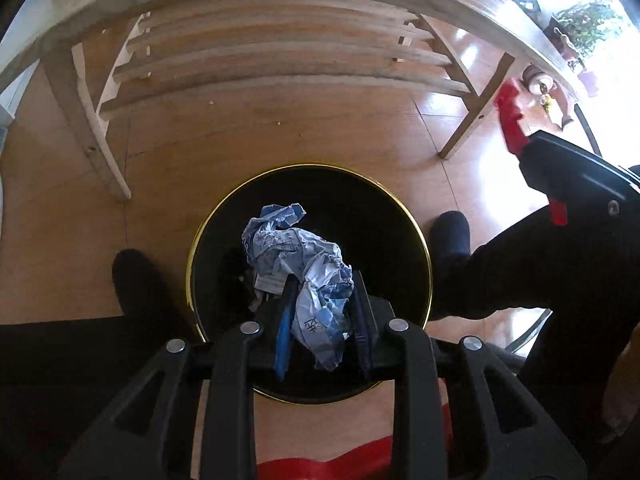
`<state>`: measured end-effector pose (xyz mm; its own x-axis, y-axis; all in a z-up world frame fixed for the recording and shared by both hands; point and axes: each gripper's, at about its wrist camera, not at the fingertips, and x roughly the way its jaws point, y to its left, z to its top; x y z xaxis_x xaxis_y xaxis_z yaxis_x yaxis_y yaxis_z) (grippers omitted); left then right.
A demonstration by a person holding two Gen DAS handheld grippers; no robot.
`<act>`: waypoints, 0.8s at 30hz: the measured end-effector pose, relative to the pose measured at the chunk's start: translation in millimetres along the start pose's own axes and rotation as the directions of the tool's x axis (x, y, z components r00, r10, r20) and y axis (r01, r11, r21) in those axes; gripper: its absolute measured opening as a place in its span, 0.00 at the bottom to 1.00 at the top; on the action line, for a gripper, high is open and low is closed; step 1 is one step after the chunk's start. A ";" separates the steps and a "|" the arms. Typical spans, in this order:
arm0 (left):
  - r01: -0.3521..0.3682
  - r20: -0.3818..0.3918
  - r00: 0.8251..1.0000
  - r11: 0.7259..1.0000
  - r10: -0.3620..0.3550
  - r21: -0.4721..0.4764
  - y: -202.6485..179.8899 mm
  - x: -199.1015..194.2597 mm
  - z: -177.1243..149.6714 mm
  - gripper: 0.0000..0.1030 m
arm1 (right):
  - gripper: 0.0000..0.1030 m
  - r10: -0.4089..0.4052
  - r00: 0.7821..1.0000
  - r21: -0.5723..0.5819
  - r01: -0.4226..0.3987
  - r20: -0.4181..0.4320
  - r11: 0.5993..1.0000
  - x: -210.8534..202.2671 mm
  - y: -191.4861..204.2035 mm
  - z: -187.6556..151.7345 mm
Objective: Collect trash
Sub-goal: 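Carry both items over the bin and open both tools to drop them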
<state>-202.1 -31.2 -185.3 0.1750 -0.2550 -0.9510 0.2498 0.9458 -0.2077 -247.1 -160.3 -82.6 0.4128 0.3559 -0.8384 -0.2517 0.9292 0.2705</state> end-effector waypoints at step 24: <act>-0.001 0.171 0.985 0.989 0.026 -0.148 30.4 -62.6 12.4 0.63 | 0.10 0.018 0.993 0.023 -0.016 -0.118 1.000 25.9 -8.5 -1.2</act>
<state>-193.6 11.0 -129.2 0.3415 -0.2608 -0.9030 0.1062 0.9653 -0.2386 -235.3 -159.2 -107.2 0.3020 0.3587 -0.8832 -0.2384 0.9255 0.2944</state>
